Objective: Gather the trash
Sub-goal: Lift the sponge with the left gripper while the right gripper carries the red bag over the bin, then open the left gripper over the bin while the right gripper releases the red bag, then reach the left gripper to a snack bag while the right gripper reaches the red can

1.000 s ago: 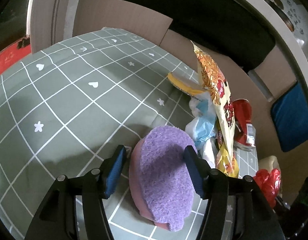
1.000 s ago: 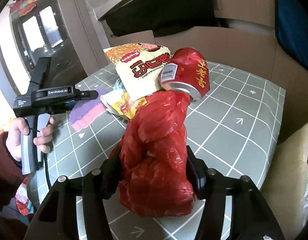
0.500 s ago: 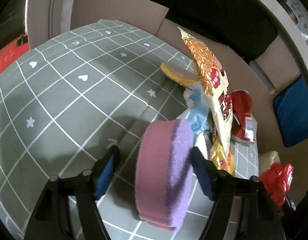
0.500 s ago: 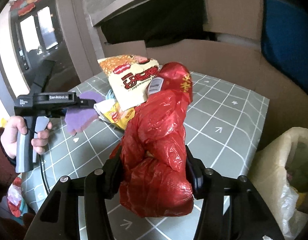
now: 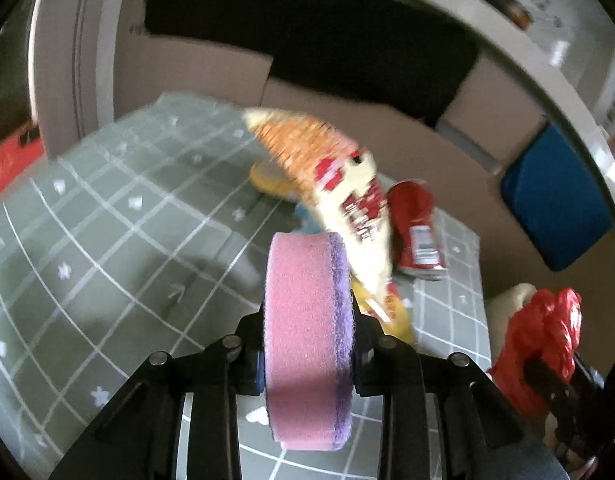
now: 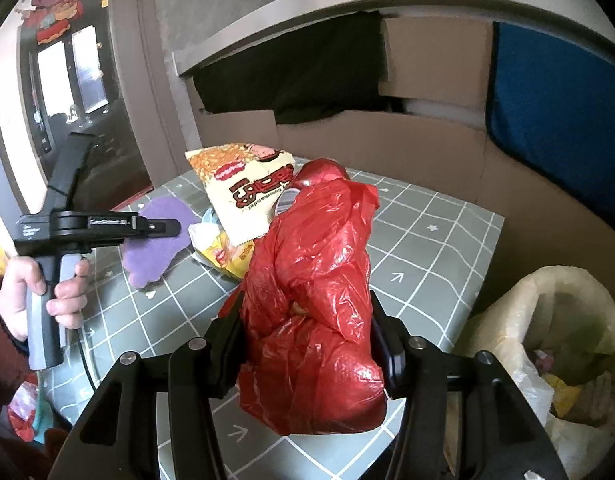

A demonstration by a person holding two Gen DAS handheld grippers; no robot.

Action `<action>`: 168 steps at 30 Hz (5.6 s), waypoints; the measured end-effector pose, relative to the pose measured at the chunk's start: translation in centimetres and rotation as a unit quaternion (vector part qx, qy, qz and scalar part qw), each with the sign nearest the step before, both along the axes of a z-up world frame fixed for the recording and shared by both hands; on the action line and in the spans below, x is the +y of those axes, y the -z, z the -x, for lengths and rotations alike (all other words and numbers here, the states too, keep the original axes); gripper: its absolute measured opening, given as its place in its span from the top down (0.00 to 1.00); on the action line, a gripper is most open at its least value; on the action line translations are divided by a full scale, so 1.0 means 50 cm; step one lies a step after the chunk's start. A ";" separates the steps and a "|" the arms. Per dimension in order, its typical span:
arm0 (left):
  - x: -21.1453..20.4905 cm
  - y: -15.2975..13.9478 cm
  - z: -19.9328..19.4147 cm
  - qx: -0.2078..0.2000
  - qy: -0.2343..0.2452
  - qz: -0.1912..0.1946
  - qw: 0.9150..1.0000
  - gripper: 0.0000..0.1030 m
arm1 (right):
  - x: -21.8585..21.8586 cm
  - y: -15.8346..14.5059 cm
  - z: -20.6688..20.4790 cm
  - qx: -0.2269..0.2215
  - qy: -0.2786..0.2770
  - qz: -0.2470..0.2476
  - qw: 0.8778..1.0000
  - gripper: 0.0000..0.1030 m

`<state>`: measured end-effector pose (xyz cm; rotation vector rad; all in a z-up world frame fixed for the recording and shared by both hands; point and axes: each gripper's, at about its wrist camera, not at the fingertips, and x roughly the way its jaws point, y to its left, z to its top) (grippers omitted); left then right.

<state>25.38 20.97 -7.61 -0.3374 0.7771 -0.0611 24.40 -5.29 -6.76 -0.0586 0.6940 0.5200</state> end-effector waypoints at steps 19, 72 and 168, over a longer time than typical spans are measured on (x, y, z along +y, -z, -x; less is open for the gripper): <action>-0.324 -0.226 0.086 -0.177 0.134 -0.039 0.974 0.70 | -0.196 -0.190 0.075 -0.113 0.108 -0.025 0.987 0.51; -0.683 0.006 -0.086 -0.031 0.293 0.029 0.955 0.62 | -0.497 -0.009 -0.009 -0.019 0.257 -0.044 0.965 0.51; 0.053 -0.030 -0.082 -0.052 -0.020 0.106 0.993 0.93 | -0.018 0.053 -0.175 0.055 0.047 -0.019 0.997 0.39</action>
